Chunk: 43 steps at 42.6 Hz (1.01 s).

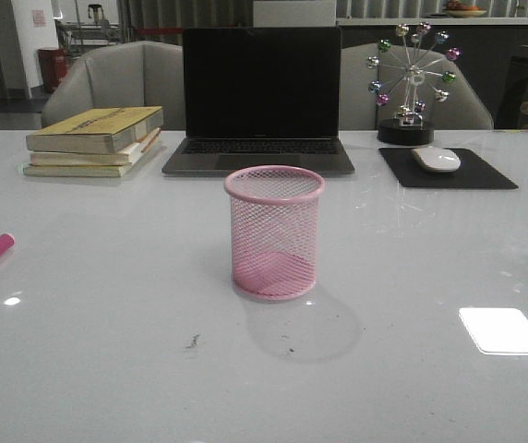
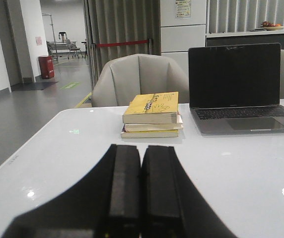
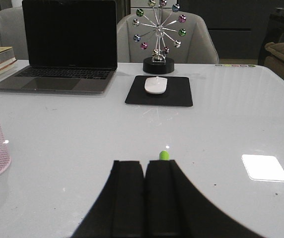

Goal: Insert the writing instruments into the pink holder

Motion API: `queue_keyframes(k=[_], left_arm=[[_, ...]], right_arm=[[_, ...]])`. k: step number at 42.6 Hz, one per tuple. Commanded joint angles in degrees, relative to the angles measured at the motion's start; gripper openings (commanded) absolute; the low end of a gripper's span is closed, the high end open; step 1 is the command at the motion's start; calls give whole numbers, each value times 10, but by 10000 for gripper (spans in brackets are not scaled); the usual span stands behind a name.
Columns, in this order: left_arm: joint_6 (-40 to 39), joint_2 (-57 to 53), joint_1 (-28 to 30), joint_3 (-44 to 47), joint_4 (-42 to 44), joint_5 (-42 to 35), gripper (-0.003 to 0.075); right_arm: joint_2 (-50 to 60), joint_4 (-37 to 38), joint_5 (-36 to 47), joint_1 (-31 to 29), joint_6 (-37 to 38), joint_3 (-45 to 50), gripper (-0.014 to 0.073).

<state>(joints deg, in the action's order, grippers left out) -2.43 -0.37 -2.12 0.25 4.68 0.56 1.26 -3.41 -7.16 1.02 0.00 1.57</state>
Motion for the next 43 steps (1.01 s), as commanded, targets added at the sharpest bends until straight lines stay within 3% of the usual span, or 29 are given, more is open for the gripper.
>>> queue_keyframes(k=[1, 33, 43], left_arm=[[-3, -11, -1, 4, 0, -44, 92], [-3, -11, -1, 4, 0, -45, 92], [-4, -11, -1, -23, -15, -146, 92]], right_arm=[[5, 3, 47, 1, -4, -2, 57], [5, 3, 65, 1, -4, -3, 57], [5, 3, 75, 1, -4, -55, 57]])
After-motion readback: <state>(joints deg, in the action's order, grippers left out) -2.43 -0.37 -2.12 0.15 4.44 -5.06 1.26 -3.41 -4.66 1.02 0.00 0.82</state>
